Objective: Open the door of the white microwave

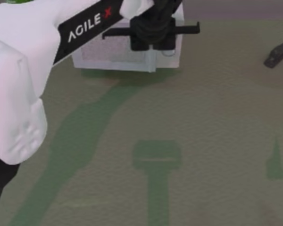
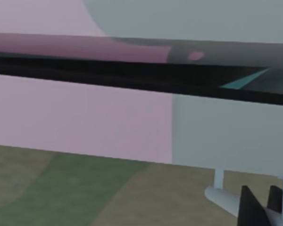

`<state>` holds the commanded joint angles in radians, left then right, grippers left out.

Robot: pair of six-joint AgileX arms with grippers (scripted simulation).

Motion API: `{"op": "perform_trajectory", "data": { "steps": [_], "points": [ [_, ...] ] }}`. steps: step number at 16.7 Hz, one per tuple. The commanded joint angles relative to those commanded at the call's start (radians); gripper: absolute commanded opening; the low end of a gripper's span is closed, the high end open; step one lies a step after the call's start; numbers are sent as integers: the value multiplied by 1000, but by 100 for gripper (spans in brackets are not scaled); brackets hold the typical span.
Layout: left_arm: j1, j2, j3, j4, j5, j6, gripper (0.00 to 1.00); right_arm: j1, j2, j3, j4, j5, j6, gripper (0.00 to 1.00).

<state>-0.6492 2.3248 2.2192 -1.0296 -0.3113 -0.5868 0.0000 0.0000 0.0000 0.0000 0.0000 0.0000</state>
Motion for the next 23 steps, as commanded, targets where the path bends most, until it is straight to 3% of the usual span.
{"op": "perform_trajectory", "data": {
  "steps": [23],
  "points": [
    [3, -93, -160, 87, 32, 73, 0, 0, 0, 0, 0, 0, 0, 100]
  ]
}}
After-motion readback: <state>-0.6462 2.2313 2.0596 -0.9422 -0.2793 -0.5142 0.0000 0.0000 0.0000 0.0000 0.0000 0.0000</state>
